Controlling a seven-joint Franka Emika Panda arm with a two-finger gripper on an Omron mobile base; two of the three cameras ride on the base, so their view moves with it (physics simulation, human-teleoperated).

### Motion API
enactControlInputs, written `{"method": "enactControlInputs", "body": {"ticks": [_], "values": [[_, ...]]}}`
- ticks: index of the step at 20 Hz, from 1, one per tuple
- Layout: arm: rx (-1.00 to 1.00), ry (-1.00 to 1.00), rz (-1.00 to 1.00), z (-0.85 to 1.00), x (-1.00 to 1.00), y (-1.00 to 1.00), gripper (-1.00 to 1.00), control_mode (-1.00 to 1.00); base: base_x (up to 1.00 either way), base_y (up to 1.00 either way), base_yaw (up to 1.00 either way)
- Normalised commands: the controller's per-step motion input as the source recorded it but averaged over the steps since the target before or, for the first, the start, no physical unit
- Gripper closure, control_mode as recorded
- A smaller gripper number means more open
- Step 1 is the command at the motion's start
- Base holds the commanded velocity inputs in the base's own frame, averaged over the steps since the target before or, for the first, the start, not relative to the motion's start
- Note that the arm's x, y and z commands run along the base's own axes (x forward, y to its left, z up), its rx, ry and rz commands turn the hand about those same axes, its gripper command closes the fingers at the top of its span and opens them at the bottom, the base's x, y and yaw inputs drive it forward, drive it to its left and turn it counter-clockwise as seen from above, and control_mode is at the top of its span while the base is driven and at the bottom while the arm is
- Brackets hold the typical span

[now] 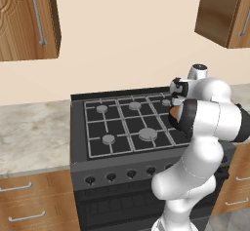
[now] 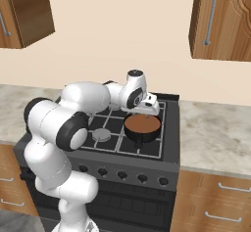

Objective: Pick up the sugar cube(s) and place them in the saucepan with hot chocolate.

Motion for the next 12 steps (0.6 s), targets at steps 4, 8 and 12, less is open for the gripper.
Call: {"method": "enactControlInputs", "body": {"ticks": [4, 8, 12], "values": [[0.0, -0.02, 0.0, 0.01, -0.07, -0.01, -1.0, -1.0, 0.0, 0.0, 0.0], [0.04, -0.09, 0.0, 0.14, -0.2, -0.02, -1.0, -1.0, 0.0, 0.0, 0.0], [0.04, -0.09, 0.0, 0.2, -0.15, 0.0, -1.0, -1.0, 0.0, 0.0, 0.0]]}}
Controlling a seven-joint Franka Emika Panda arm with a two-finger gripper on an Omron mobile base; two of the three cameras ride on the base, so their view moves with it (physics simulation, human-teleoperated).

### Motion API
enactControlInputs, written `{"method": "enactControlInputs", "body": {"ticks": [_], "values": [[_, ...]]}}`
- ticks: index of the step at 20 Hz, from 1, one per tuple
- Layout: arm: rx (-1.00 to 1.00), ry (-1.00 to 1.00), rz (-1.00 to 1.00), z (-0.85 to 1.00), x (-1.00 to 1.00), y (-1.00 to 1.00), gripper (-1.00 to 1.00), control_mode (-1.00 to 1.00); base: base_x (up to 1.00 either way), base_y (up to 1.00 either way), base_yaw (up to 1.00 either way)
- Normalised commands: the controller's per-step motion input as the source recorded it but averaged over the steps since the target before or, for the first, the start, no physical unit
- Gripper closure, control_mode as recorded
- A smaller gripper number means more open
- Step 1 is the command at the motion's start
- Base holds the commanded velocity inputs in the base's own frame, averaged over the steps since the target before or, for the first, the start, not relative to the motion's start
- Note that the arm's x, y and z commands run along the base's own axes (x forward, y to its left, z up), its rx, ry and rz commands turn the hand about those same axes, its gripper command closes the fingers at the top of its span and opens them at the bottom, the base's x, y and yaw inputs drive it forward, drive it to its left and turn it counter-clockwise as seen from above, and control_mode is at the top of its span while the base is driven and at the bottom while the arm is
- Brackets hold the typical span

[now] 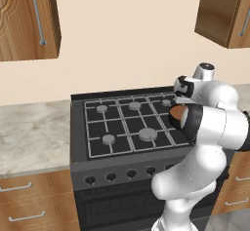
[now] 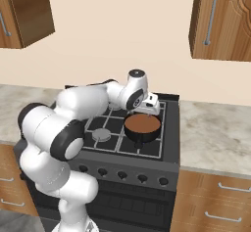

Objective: Pick up the sugar cube(s) and place them in the saucepan with hot chocolate.

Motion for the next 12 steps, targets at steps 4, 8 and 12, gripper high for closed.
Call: {"method": "enactControlInputs", "body": {"ticks": [4, 8, 12], "values": [[0.07, -0.15, 0.0, 0.22, -0.35, 0.0, -1.0, -1.0, 0.0, 0.0, 0.0], [0.1, -0.25, 0.0, 0.3, -0.45, 0.0, -1.0, -1.0, 0.0, 0.0, 0.0], [0.09, -0.27, 0.0, 0.28, -0.79, 0.08, -1.0, -1.0, 0.0, 0.0, 0.0]]}}
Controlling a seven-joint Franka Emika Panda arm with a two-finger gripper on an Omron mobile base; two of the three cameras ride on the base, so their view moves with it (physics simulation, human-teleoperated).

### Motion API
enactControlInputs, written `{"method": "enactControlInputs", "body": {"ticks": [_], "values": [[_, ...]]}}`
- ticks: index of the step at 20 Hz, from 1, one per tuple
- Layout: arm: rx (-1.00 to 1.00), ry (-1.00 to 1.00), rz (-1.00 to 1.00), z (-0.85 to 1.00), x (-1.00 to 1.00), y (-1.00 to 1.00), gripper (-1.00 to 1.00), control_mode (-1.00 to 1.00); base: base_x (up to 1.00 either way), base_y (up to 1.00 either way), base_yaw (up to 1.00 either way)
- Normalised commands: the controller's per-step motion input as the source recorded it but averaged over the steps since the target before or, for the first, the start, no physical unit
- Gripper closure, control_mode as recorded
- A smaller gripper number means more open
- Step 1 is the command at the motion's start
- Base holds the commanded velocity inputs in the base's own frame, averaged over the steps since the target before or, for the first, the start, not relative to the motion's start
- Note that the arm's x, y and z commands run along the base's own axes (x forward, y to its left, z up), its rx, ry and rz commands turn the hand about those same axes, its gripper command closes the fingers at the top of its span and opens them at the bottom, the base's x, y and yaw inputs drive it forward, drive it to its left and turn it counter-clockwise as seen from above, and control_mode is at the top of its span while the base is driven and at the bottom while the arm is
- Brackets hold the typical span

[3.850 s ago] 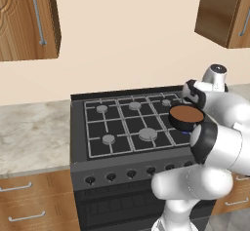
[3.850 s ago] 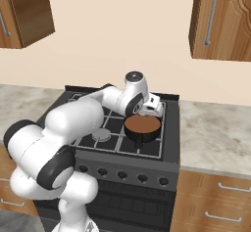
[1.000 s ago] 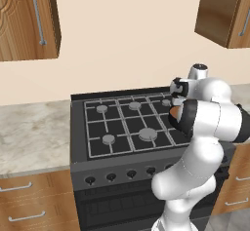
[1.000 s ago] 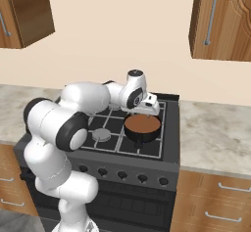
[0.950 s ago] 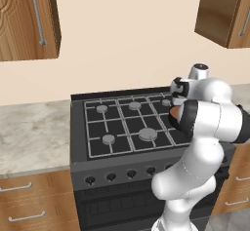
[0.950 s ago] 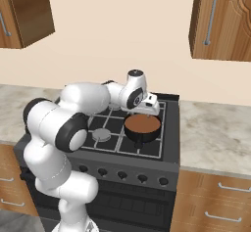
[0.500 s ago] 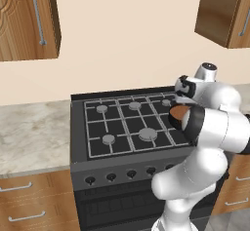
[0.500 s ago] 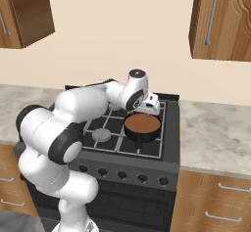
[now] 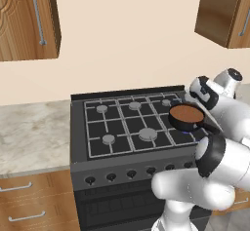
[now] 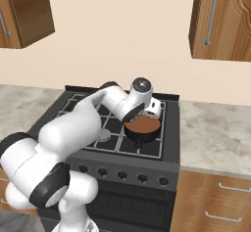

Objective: Pick up the sugar cube(s) and place them in the saucepan with hot chocolate.

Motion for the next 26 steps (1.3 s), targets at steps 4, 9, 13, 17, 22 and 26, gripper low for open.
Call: {"method": "enactControlInputs", "body": {"ticks": [4, 9, 13, 17, 22, 26], "values": [[0.01, -0.12, 0.09, 0.25, -0.67, 0.62, -1.0, -1.0, 0.0, 0.0, 0.0], [0.0, -0.14, 0.11, 0.22, -0.47, 0.84, -1.0, -1.0, 0.0, 0.0, 0.0], [0.0, -0.17, 0.08, 0.28, -0.53, 0.65, -1.0, -1.0, 0.0, 0.0, 0.0], [0.0, -0.21, 0.08, 0.41, -0.59, 0.67, -1.0, -1.0, 0.0, 0.0, 0.0], [0.0, -0.22, 0.06, 0.38, -0.48, 0.73, -1.0, -1.0, 0.0, 0.0, 0.0], [0.0, -0.22, 0.08, 0.41, -0.45, 0.49, -1.0, -1.0, 0.0, 0.0, 0.0]]}}
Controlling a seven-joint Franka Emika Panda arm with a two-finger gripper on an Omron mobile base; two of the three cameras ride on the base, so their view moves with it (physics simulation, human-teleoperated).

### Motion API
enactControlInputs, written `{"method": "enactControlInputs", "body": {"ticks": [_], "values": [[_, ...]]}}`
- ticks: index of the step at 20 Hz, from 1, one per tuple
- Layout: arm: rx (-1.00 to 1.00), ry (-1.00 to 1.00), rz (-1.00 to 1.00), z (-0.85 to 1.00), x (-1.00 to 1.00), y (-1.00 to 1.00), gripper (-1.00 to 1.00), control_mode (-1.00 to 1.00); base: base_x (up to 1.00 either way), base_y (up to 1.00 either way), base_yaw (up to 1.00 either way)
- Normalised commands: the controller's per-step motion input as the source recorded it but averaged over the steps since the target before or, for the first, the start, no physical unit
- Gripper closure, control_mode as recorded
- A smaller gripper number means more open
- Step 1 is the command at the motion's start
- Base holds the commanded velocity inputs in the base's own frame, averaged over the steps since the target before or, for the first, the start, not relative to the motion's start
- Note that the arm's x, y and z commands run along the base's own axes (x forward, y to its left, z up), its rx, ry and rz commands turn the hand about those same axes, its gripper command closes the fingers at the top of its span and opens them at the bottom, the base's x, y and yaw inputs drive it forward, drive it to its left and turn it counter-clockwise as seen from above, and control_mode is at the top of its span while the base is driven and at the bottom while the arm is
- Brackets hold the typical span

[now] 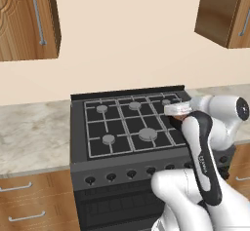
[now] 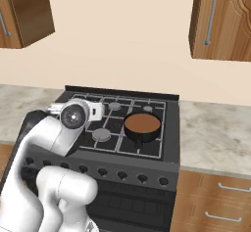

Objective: Pick up the sugar cube(s) and place them in the saucepan with hot chocolate.

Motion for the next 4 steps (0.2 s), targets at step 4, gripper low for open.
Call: {"method": "enactControlInputs", "body": {"ticks": [4], "values": [[0.0, -0.23, 0.07, 0.37, -0.73, 0.46, -1.0, -1.0, 0.0, 0.0, 0.0]]}}
